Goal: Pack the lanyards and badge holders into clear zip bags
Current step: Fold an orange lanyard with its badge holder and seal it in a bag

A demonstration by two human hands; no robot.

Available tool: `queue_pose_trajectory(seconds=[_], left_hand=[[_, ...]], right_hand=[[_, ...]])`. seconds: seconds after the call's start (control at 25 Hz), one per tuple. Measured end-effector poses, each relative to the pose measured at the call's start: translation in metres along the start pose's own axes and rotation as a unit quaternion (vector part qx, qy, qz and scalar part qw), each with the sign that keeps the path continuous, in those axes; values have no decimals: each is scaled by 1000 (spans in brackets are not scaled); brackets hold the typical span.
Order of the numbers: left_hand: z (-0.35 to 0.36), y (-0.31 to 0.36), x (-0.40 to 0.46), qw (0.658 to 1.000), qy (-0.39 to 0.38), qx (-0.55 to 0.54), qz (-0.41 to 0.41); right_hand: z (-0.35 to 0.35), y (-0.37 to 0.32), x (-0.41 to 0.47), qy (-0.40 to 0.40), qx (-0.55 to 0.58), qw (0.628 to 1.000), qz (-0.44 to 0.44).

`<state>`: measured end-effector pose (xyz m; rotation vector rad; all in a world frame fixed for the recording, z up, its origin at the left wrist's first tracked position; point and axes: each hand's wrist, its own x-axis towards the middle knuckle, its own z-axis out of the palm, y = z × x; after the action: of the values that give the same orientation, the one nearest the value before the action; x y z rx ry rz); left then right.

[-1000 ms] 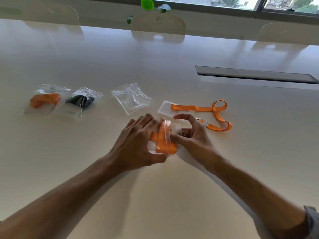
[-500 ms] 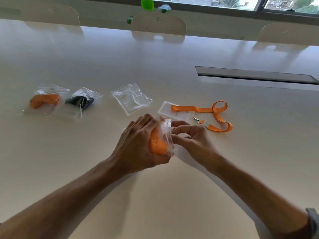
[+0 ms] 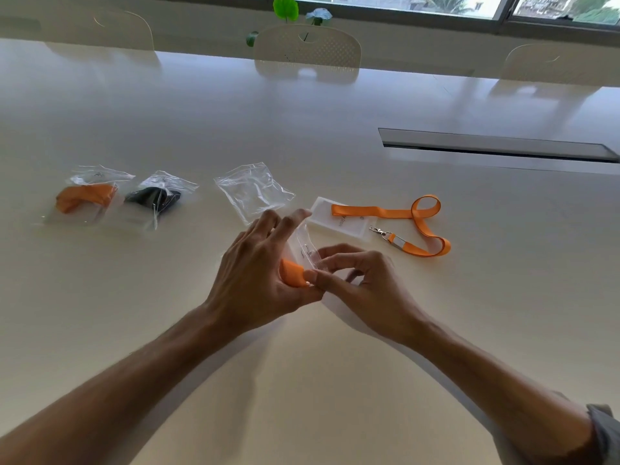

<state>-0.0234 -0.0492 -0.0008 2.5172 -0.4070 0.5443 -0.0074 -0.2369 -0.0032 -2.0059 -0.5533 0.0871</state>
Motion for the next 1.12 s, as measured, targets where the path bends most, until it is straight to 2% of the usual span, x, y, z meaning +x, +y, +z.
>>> queue_pose_trajectory(seconds=[0.08,0.16,0.32,0.52,0.64,0.8,0.88,0.96,1.12], left_hand=[[-5,0,2,999,-30,-24,-4],[-10,-2,5,994,-47,-93,-13],[-17,-7,11,970,-63,-219,-83],[-18,-11,12,979,-47,-182,-84],[-25,-14,14,971,-59,-212,-96],[-30,-24,15,923,-177,-316,-131],[-28,-24,13,908,-223,-326,-139],[-26,-24,13,909,-219,-328,-135],[-29,-24,13,904,-152,-379,-127]], right_hand=[[-3,3,1,12,13,1000,0],[-7,5,3,25,17,1000,-3],[-10,6,5,57,5,998,-9],[-10,4,6,0,0,1000,-5],[-11,6,7,-1,21,1000,-11],[-15,7,9,17,49,999,-16],[-14,6,9,29,56,998,-21],[-13,5,9,53,72,996,-29],[-19,4,10,97,118,988,-22]])
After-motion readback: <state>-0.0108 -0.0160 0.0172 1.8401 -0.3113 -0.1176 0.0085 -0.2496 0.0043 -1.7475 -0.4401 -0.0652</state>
